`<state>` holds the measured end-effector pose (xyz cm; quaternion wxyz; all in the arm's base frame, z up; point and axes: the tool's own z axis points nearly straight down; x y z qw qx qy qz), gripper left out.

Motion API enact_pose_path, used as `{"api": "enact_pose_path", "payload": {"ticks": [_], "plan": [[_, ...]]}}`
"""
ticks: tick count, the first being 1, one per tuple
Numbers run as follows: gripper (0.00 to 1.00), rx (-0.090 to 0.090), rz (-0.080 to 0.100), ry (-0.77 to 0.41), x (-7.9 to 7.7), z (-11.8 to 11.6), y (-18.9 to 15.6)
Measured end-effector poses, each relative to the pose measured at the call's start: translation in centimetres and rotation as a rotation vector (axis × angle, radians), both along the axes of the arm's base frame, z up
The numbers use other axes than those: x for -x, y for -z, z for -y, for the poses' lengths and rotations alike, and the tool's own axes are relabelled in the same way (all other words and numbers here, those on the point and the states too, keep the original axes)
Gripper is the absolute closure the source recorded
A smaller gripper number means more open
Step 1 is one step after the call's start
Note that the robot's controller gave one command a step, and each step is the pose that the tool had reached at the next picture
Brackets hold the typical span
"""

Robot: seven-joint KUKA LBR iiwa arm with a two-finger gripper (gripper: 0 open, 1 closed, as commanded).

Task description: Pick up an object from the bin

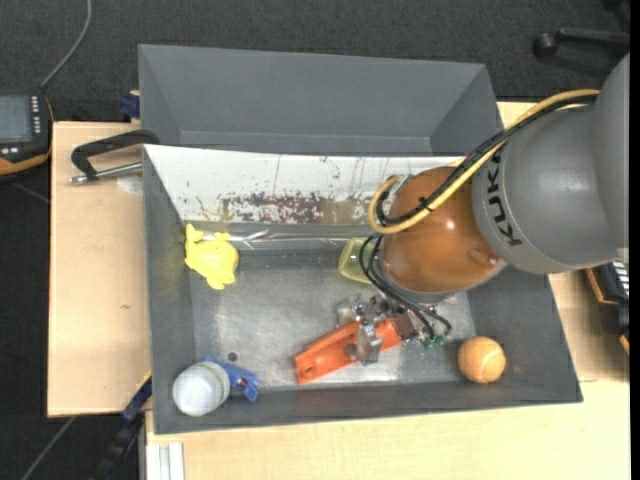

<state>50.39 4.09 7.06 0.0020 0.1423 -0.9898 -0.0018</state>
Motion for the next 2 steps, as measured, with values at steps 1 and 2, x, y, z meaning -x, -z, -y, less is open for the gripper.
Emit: {"api": "enact_pose_path", "payload": {"ticks": [1, 2], "plan": [[1.00, 0.000, 0.000, 0.000, 0.0, 0.0, 0.0], [1.00, -0.002, 0.001, -0.037, 0.2, 2.2, 0.0]]}}
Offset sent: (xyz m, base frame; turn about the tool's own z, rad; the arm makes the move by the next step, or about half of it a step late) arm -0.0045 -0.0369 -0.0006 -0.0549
